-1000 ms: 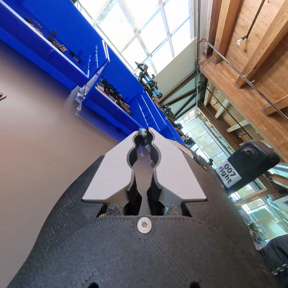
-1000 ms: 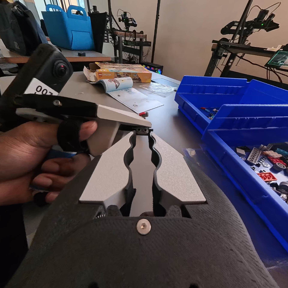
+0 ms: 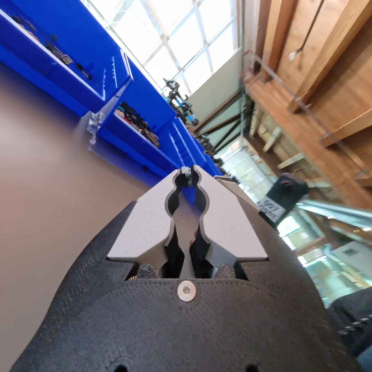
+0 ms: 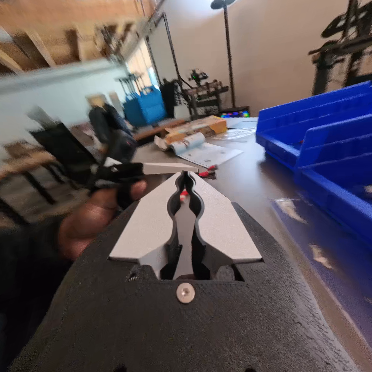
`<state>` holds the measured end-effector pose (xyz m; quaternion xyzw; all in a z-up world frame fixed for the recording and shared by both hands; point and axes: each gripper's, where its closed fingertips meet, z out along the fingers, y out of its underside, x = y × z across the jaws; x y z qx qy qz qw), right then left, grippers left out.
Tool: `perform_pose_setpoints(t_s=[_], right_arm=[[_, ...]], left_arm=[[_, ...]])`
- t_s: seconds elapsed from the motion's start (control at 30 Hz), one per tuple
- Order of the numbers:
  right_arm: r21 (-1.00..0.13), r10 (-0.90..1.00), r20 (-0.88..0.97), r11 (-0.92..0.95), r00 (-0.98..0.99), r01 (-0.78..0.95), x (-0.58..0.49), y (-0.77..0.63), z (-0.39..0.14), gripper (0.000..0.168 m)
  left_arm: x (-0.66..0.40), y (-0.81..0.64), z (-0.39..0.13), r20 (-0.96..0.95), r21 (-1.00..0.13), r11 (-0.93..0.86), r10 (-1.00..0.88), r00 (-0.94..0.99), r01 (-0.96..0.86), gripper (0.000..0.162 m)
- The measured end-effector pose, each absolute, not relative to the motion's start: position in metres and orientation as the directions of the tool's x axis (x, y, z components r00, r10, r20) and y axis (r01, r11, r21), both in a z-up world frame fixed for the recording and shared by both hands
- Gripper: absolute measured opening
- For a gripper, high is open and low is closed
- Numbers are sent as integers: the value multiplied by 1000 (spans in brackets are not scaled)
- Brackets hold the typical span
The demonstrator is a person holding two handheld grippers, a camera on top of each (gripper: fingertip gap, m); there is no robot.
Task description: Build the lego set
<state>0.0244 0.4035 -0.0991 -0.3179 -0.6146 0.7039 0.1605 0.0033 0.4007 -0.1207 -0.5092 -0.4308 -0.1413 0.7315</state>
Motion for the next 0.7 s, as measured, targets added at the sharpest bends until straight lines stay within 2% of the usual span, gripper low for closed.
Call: perform_pose_setpoints(t_s=[0.03, 0.1, 0.2, 0.57, 0.7], right_arm=[[-954, 582, -293, -234, -759, 189, 26, 403, -94, 0], [-978, 644, -208, -131, -736, 162, 22, 405, -101, 0], [-980, 689, -199, -122, -696, 159, 15, 414, -105, 0], [-992, 736, -36, 54, -676, 112, 15, 392, -122, 38], [-986, 747, 33, 133, -664, 101, 14, 392, -129, 37]], left_arm=[[1, 398, -119, 788, -603, 456, 211, 579, 654, 11], [2, 399, -119, 787, -603, 451, 201, 583, 659, 11], [4, 404, -121, 779, -617, 429, 213, 590, 660, 10], [14, 412, -120, 779, -615, 377, 158, 606, 692, 10], [15, 415, -122, 784, -611, 360, 148, 603, 705, 11]])
